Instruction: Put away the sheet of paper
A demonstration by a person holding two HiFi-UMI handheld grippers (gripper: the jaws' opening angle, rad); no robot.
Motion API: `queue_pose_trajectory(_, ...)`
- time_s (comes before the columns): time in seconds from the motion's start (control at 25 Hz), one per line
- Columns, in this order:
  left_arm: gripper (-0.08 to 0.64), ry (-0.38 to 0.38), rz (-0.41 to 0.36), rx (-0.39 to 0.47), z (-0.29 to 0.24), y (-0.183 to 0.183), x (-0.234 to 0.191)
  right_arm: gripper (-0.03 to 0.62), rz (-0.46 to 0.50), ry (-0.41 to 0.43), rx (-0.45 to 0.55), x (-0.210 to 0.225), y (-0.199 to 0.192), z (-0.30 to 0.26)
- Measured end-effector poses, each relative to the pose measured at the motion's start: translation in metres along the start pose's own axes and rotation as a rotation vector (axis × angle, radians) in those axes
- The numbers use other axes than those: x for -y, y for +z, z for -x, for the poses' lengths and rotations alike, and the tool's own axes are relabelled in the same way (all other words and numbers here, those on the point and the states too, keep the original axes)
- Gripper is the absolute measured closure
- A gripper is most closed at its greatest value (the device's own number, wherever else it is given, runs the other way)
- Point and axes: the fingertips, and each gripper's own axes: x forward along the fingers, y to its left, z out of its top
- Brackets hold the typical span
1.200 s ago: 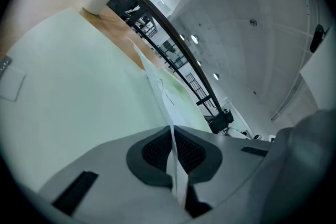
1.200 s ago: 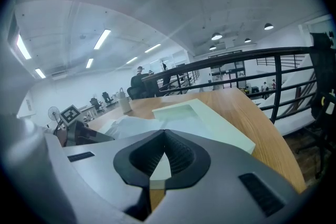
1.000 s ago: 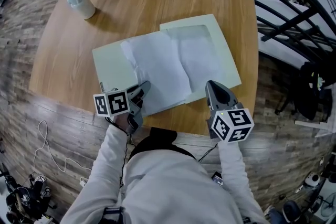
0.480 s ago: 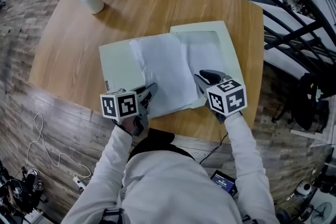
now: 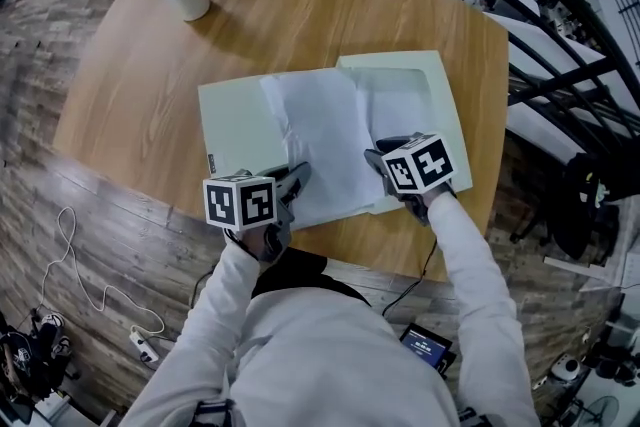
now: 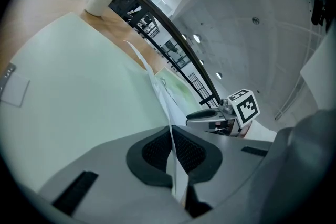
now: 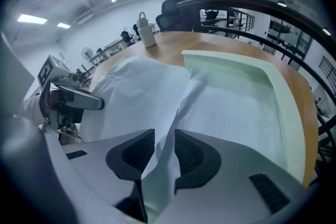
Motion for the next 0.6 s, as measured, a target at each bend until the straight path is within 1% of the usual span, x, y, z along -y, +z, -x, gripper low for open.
queue_pose_trajectory(0.12, 0.543, -0.004, 0.003, 0.001, 0.0, 0.0, 0.0, 0.483, 0.013, -0.003, -0.037, 0.0, -0.005, -0.005)
queue_pose_trajectory(0.28, 0.543, -0.001, 0.003, 0.003, 0.005, -0.002, -0.001, 0.547, 0.039, -0.008, -0.036, -0.003, -0.003, -0.008)
queue_pose_trajectory(0.4, 0.543, -0.007, 0.009, 0.009, 0.009, -0.004, 0.0, 0.563, 0.079, 0.028, -0.01, -0.015, 0.002, -0.009)
queue_pose_trajectory(0.6, 0.543, -0.007, 0.015, 0.019, 0.017, -0.002, -0.001, 0.565, 0.108, 0.024, 0.012, -0.018, 0.006, -0.003)
